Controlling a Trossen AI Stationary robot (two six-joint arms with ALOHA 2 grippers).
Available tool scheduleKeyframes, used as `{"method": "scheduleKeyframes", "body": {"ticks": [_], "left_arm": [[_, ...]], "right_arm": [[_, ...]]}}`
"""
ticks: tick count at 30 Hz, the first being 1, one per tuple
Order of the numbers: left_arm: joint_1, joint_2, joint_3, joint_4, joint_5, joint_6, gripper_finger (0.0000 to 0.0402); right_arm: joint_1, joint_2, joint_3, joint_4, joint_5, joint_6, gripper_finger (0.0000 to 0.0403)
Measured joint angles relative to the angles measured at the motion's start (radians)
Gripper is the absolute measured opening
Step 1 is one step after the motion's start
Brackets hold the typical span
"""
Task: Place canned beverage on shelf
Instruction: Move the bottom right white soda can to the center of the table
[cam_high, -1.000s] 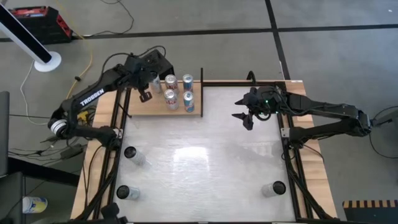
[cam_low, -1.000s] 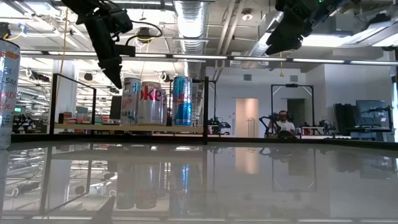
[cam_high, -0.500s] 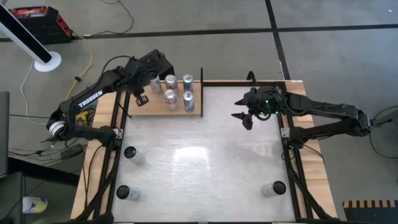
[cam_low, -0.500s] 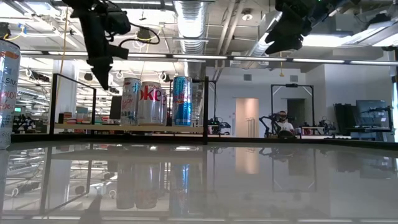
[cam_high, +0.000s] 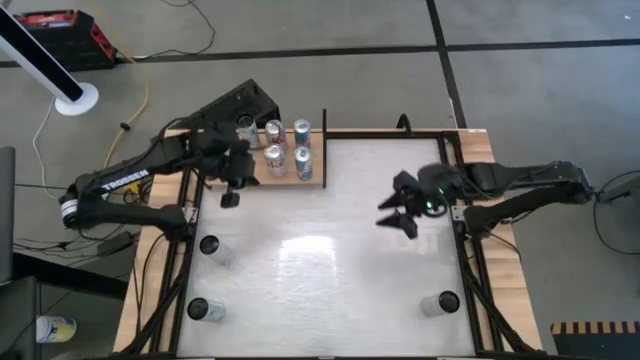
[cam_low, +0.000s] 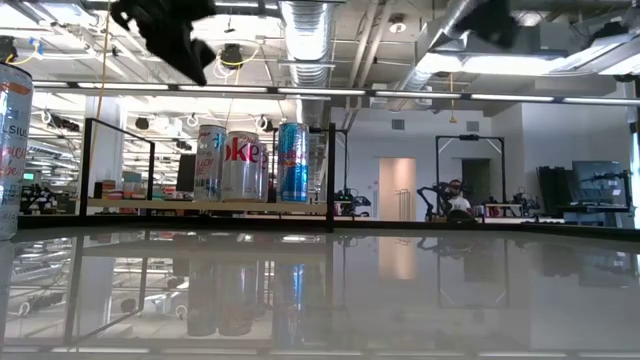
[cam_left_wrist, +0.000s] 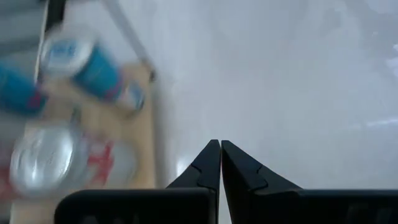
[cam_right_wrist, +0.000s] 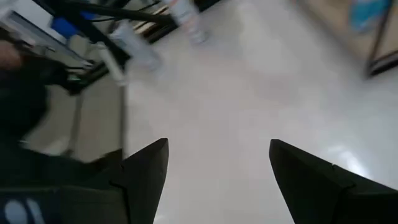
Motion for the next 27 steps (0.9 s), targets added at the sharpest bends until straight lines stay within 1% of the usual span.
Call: {"method": "scheduleKeyframes", "body": {"ticks": [4, 7, 9, 12, 14, 17, 18, 20, 23, 27], "left_arm": [[-0.103, -0.027, -0.032, 0.074, -0.009, -0.006, 0.0000], [-0.162, -0.034, -0.051, 0.115, -0.060, -0.037, 0.0000], [-0.200, -0.037, -0.081, 0.204, -0.084, -0.055, 0.0000], [-0.247, -0.040, -0.131, 0.347, -0.090, -0.039, 0.0000], [-0.273, -0.036, -0.157, 0.433, -0.090, -0.010, 0.0000], [-0.296, -0.034, -0.196, 0.509, -0.089, 0.032, 0.0000], [-0.303, -0.032, -0.204, 0.536, -0.089, 0.044, 0.0000], [-0.310, -0.033, -0.215, 0.560, -0.087, 0.070, 0.0000], [-0.315, -0.033, -0.222, 0.589, -0.047, 0.105, 0.0000], [-0.315, -0.033, -0.222, 0.608, 0.014, 0.113, 0.0000]], "right_arm": [[0.184, 0.048, 0.080, -0.102, 0.068, 0.250, 0.0302], [0.282, 0.125, 0.190, -0.221, 0.065, 0.413, 0.0302], [0.318, 0.185, 0.282, -0.373, 0.061, 0.533, 0.0302], [0.361, 0.283, 0.430, -0.600, 0.049, 0.777, 0.0302], [0.398, 0.352, 0.519, -0.766, 0.011, 0.950, 0.0302], [0.467, 0.449, 0.634, -0.937, -0.055, 1.172, 0.0302], [0.493, 0.477, 0.662, -0.967, -0.083, 1.225, 0.0302], [0.541, 0.518, 0.686, -0.968, -0.116, 1.291, 0.0302], [0.608, 0.563, 0.694, -0.963, -0.129, 1.396, 0.0302], [0.692, 0.608, 0.693, -0.971, -0.144, 1.507, 0.0302]]}}
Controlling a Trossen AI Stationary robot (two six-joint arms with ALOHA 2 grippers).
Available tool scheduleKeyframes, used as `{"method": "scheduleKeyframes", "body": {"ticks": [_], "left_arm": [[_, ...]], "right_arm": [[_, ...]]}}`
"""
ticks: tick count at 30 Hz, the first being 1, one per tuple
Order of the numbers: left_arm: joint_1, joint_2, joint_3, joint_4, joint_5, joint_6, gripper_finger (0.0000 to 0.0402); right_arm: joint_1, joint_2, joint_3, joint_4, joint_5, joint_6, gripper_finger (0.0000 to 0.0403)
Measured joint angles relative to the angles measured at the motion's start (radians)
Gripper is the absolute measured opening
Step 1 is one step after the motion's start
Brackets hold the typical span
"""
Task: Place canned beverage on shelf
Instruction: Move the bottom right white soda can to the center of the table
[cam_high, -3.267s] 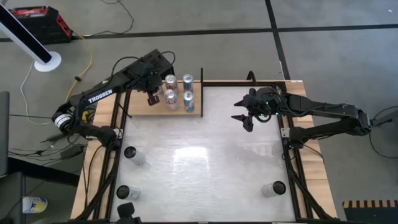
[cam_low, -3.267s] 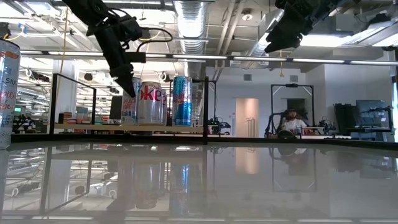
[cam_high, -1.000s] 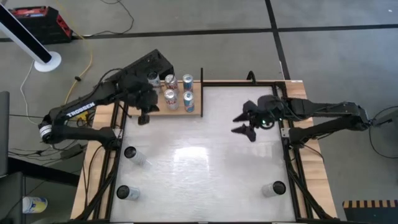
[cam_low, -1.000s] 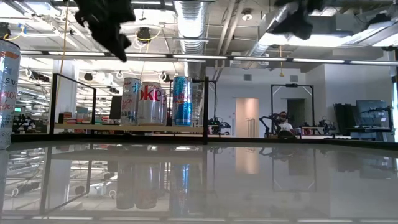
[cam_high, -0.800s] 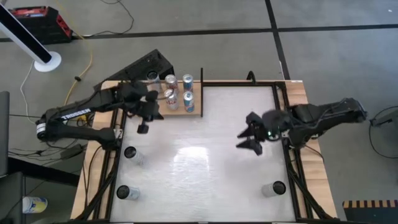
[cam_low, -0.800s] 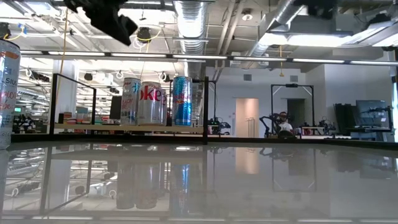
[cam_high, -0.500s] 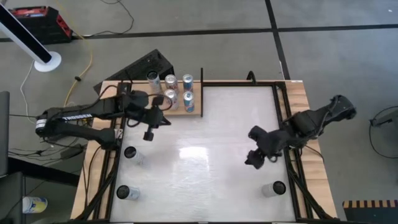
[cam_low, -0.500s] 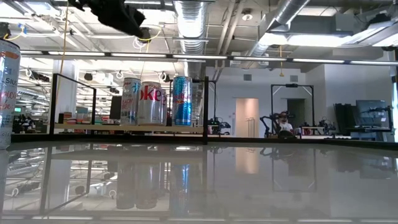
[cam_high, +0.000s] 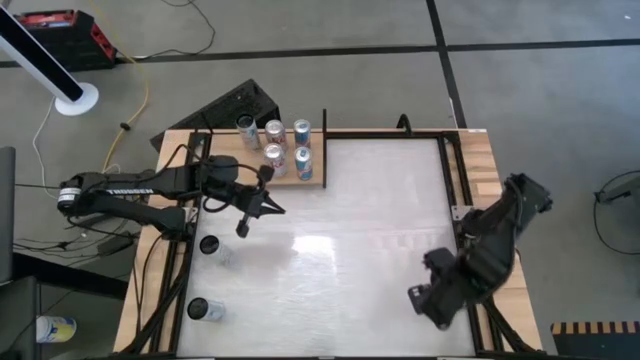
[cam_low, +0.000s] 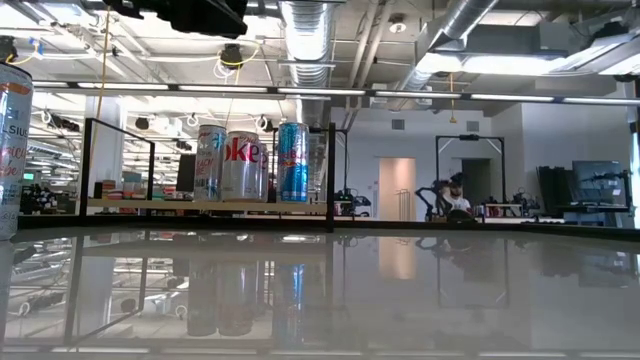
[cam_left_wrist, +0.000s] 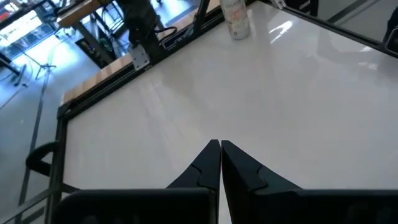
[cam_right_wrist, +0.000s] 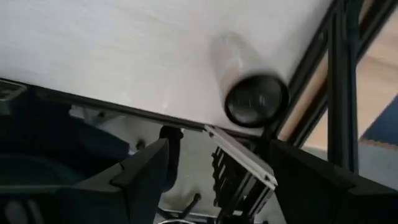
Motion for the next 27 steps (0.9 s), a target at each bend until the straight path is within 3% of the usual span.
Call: {"method": "scheduleKeyframes", "body": {"ticks": [8, 17, 27], "left_arm": [[0.000, 0.000, 0.000, 0.004, 0.006, 0.008, 0.0000], [0.000, 0.000, 0.000, 0.005, 0.008, -0.017, 0.0000], [0.000, 0.000, 0.000, 0.009, 0.007, -0.034, 0.0000]], "right_arm": [[0.118, 0.027, -0.026, -0.001, 0.040, 0.155, 0.0320], [0.132, 0.020, -0.141, -0.001, 0.119, 0.130, 0.0371], [0.133, 0.020, -0.253, 0.042, 0.092, 0.136, 0.0375]]}}
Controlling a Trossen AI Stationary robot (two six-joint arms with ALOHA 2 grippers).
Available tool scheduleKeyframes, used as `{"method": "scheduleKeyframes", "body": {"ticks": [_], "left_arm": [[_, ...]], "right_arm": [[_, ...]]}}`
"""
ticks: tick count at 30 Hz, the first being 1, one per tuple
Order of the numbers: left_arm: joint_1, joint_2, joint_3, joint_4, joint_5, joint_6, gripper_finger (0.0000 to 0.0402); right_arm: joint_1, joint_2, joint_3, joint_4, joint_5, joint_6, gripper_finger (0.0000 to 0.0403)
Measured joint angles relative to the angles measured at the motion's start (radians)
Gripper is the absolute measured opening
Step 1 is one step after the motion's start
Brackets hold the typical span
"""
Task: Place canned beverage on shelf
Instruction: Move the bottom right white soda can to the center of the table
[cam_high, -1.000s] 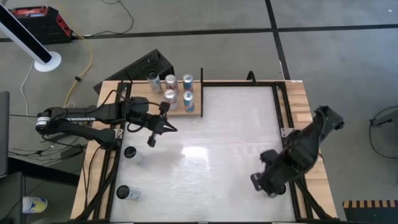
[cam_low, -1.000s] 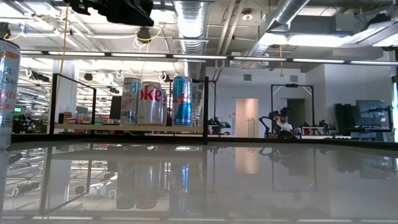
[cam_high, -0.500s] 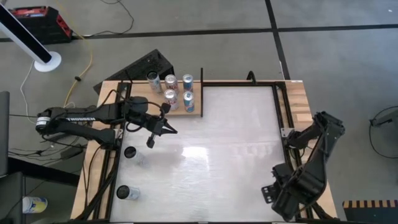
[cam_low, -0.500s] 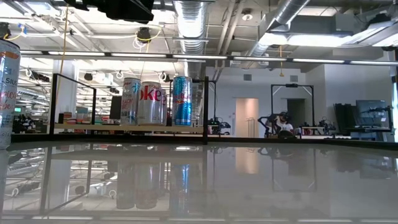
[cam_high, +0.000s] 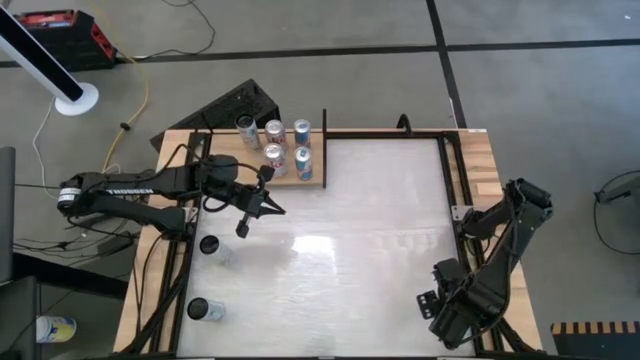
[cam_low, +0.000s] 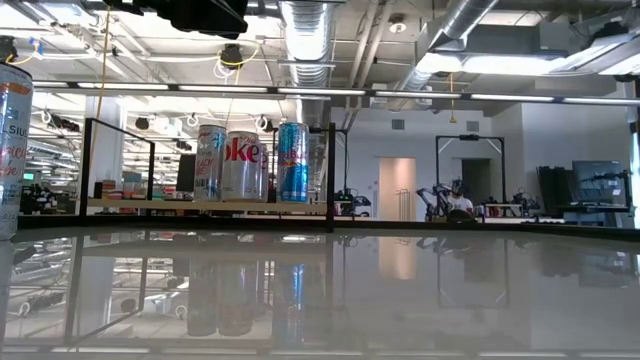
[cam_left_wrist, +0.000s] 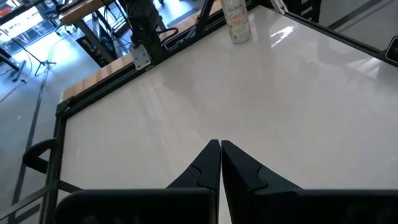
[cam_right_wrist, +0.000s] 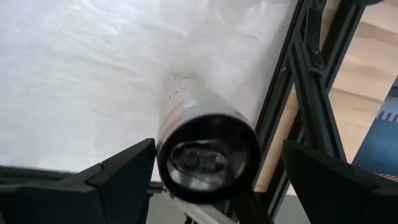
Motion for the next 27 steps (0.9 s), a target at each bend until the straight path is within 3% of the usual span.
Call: {"method": "scheduleKeyframes", "body": {"ticks": [10, 15, 18, 21, 27], "left_arm": [[0.000, 0.000, 0.000, -0.001, -0.007, -0.001, 0.0000], [0.000, 0.000, 0.000, -0.009, -0.008, -0.001, 0.0000], [0.000, -0.003, 0.000, -0.031, -0.011, -0.001, 0.0000], [0.000, -0.019, 0.000, -0.063, -0.026, 0.006, 0.0000], [0.000, -0.059, 0.000, -0.116, -0.018, -0.008, 0.0000]], "right_arm": [[-0.015, 0.003, -0.073, 0.100, -0.003, -0.067, 0.0365], [-0.046, 0.004, -0.075, 0.111, -0.010, -0.154, 0.0317], [-0.079, 0.004, -0.075, 0.133, -0.042, -0.237, 0.0280], [-0.122, 0.004, -0.075, 0.150, -0.048, -0.333, 0.0279], [-0.317, 0.006, -0.019, 0.150, 0.133, -0.702, 0.0279]]}}
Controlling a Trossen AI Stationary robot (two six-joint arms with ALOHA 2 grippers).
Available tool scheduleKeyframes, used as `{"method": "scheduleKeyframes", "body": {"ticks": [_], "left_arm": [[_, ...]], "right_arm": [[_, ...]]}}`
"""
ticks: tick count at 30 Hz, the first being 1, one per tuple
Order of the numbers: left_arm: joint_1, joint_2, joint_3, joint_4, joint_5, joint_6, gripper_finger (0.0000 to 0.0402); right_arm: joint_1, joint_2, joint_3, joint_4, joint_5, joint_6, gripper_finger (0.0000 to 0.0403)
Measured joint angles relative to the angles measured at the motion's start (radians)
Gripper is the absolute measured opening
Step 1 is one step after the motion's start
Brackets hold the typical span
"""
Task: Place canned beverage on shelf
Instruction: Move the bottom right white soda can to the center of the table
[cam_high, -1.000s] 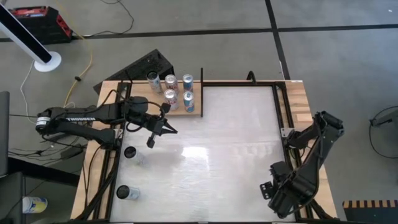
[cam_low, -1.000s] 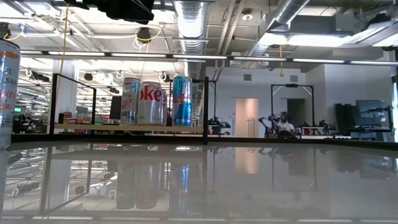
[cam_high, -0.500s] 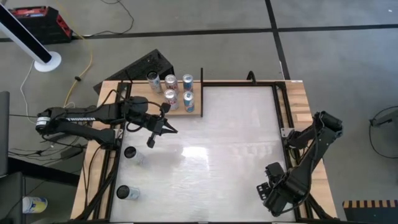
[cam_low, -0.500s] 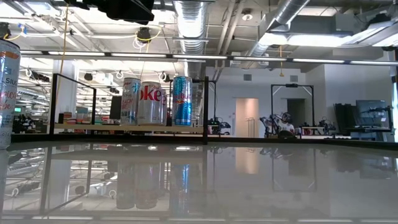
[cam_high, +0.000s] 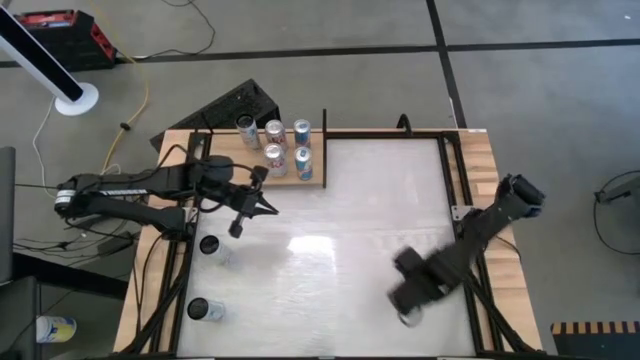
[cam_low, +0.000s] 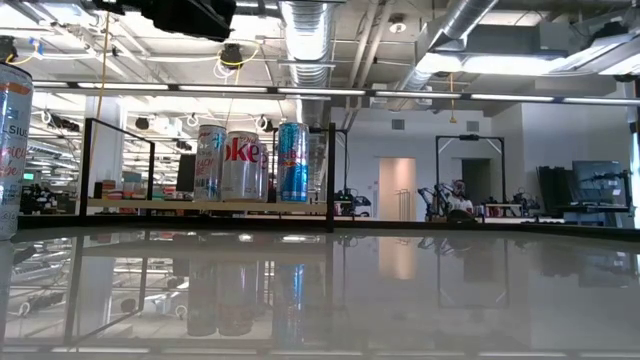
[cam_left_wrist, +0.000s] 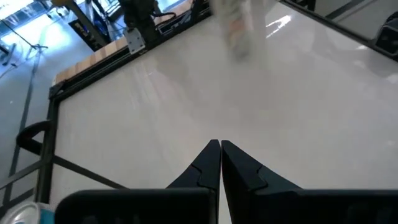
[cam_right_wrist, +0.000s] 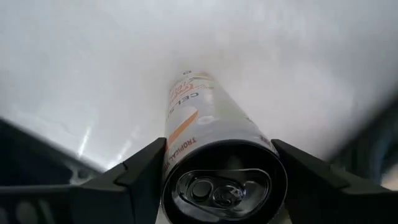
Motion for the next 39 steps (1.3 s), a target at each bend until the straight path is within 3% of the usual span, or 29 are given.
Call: {"method": "scheduleKeyframes", "body": {"ticks": [3, 7, 12, 17, 27, 34, 39], "left_arm": [[-0.001, -0.020, 0.000, -0.023, 0.017, -0.028, 0.0000], [-0.016, -0.050, 0.000, -0.047, 0.023, -0.082, 0.0000], [-0.036, -0.076, 0.000, -0.063, 0.018, -0.159, 0.0000], [-0.052, -0.083, 0.000, -0.084, -0.015, -0.238, 0.0000], [-0.076, -0.082, 0.000, -0.089, -0.033, -0.278, 0.0000], [-0.076, -0.082, 0.000, -0.089, -0.035, -0.281, 0.0000], [-0.076, -0.080, 0.000, -0.088, -0.052, -0.277, 0.0000]], "right_arm": [[-0.152, 0.000, 0.038, 0.026, 0.095, -0.284, 0.0279], [-0.357, 0.003, 0.075, 0.171, 0.127, -0.685, 0.0279], [-0.571, 0.065, 0.137, 0.295, 0.093, -1.124, 0.0279], [-0.695, 0.191, 0.243, 0.223, 0.039, -1.368, 0.0279], [-0.718, 0.419, 0.546, 0.039, 0.018, -1.542, 0.0279], [-0.700, 0.490, 0.620, -0.012, 0.017, -1.539, 0.0378], [-0.700, 0.493, 0.620, -0.001, 0.017, -1.507, 0.0379]]}}
